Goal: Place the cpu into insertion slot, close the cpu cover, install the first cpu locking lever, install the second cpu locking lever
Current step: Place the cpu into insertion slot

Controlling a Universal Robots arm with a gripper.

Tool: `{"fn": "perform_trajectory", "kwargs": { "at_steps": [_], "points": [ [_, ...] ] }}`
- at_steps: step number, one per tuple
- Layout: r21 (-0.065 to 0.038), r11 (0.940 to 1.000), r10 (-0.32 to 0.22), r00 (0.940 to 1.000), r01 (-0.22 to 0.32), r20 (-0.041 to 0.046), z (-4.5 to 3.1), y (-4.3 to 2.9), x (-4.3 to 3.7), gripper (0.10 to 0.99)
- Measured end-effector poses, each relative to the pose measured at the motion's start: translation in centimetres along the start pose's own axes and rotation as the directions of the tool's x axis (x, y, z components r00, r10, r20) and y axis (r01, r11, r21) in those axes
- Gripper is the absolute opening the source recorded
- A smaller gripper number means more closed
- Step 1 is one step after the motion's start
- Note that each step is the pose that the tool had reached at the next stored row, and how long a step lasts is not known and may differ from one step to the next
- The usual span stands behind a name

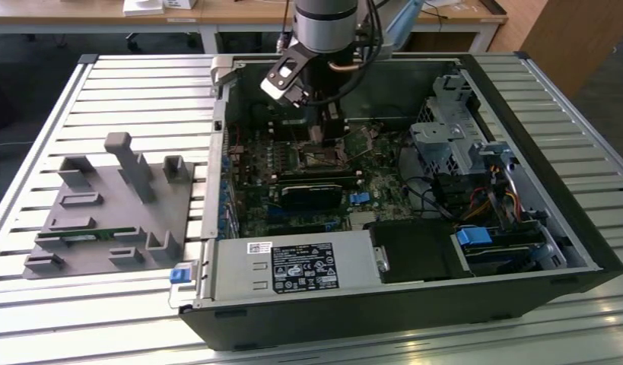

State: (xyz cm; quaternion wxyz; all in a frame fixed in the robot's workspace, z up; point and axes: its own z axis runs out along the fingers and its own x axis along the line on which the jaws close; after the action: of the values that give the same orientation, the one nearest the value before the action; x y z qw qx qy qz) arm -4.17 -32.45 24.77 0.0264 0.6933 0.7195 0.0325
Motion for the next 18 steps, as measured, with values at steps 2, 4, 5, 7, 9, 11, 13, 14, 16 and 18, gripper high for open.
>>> {"fn": "perform_trajectory", "kwargs": {
  "at_steps": [2,4,5,7,9,11,13,14,16,18],
  "points": [
    [0.0,1.0,0.001,1.0,-0.001,0.0001,0.23,-0.1,0.06,0.541],
    [0.0,1.0,0.002,1.0,-0.002,0.0001,0.49,-0.2,0.12,0.541],
    [0.0,1.0,0.002,1.0,-0.002,0.0002,0.62,-0.23,0.14,0.541],
    [0.0,1.0,0.002,1.0,-0.002,0.0001,0.84,-0.24,0.16,0.541],
    [0.0,1.0,0.003,1.0,-0.003,0.0002,1.07,-0.27,0.18,0.541],
    [0.0,1.0,0.003,1.0,-0.003,0.0002,1.29,-0.31,0.19,0.541],
    [0.0,1.0,0.003,1.0,-0.003,0.0003,1.46,-0.34,0.19,0.541],
    [0.0,1.0,0.003,1.0,-0.003,0.0003,1.55,-0.35,0.19,0.541],
    [0.0,1.0,0.003,1.0,-0.003,0.0003,1.75,-0.39,0.19,0.541],
    [0.0,1.0,0.004,1.0,-0.004,0.0004,1.94,-0.48,0.19,0.541]
  ]
}}
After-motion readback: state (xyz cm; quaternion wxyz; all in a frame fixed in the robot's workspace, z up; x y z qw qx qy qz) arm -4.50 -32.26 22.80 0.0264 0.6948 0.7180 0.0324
